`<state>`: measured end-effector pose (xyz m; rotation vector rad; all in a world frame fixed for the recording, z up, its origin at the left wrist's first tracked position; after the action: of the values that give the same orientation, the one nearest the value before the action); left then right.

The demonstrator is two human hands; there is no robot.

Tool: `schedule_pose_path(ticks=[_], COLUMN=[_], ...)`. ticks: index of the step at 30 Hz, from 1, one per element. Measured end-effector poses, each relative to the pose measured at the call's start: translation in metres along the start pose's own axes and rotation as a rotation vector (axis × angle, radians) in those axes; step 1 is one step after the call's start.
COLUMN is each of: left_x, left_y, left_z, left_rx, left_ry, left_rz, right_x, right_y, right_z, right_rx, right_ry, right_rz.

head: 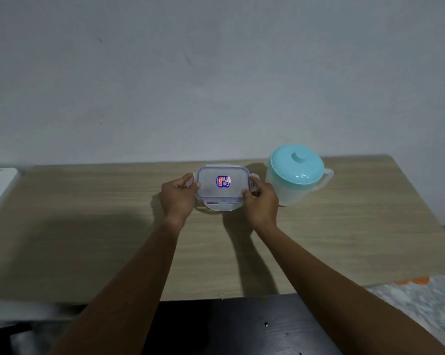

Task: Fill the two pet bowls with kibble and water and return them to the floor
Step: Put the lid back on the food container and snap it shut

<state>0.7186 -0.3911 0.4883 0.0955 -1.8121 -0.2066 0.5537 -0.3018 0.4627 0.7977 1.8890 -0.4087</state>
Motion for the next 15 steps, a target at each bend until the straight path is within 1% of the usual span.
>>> schedule_pose_path(ticks=[4,8,12,15], left_x=[-0.007,-0.013,-0.02,-0.023], left_y=[-0.004,-0.015,-0.026,-0.024], left_z=[0.006,0.006,0.006,0.007], left_rx=[0.046,0.009,-0.048,-0.104], left_ry=[-0.023,-0.019,0.035,0.118], left_rz=[-0.01,-0.009,-0.105,-0.179], right_x=[0.006,0.009,0.01,0.017], right_y=[-0.004,-0.01,-0.011,-0.013], right_z=[0.007,0.005,0.005,0.009], right_rx=[-0.027,-0.052,-0.124,-0.153], right_ry=[-0.002,-0.015,-0.075,-0.122], right_rz=[-0.03,-0.024,-0.006,0.032])
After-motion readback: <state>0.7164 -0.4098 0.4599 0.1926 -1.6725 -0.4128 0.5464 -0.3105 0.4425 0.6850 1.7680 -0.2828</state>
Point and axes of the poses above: each hand's wrist, its own y-axis away from the middle knuckle, its own z-axis out of the palm, x = y × z, the point moved 1 cm from there along -y, towards the middle knuckle, and after that the axes turned 3 degrees about -x, right-handed, at the moved point
